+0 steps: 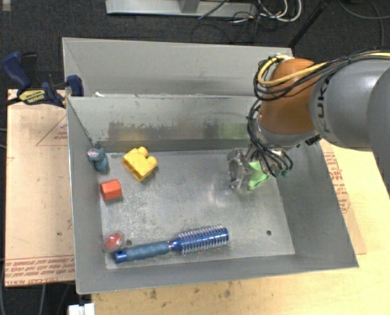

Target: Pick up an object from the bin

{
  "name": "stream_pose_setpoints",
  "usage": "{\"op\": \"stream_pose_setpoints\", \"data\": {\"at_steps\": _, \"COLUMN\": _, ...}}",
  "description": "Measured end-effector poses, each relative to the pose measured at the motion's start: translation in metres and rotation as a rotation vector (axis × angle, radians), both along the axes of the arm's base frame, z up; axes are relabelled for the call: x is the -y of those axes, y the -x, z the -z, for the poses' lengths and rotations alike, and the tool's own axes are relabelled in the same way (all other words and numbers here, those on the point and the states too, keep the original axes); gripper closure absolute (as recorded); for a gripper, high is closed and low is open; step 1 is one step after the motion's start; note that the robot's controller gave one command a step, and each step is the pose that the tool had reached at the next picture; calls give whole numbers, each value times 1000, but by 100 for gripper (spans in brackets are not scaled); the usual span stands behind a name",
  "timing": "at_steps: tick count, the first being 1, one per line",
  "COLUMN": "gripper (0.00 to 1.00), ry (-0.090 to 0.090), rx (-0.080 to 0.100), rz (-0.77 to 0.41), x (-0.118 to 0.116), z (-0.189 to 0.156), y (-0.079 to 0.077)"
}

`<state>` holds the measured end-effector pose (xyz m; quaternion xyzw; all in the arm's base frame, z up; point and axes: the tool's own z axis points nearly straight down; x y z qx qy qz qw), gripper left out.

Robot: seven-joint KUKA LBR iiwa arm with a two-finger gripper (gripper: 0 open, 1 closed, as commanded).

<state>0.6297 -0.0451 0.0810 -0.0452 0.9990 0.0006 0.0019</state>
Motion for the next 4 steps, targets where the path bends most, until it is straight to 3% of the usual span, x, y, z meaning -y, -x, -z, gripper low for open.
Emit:
{"op": "stream_pose_setpoints", "data": {"at_steps": 1, "gripper": 0, "ry": 1, "rx": 0, "rz": 0, "x": 0, "z": 0, "y": 0}}
{"op": "stream_pose_setpoints", "data": {"at_steps": 2, "gripper": 0, "ry": 5, "rx": 1, "rz": -42, "x": 86, "z": -10, "y": 3}}
{"op": "stream_pose_setpoints", "data": {"at_steps": 3, "gripper": 100, "ry": 1, "rx": -1, "rz": -49, "x": 80, "z": -9, "y": 3}}
{"op": "stream_pose_setpoints", "data": {"at_steps": 4, "gripper": 100, "ry": 3, "rx": 8, "rz": -70, "x": 75, "z": -97, "y": 11}}
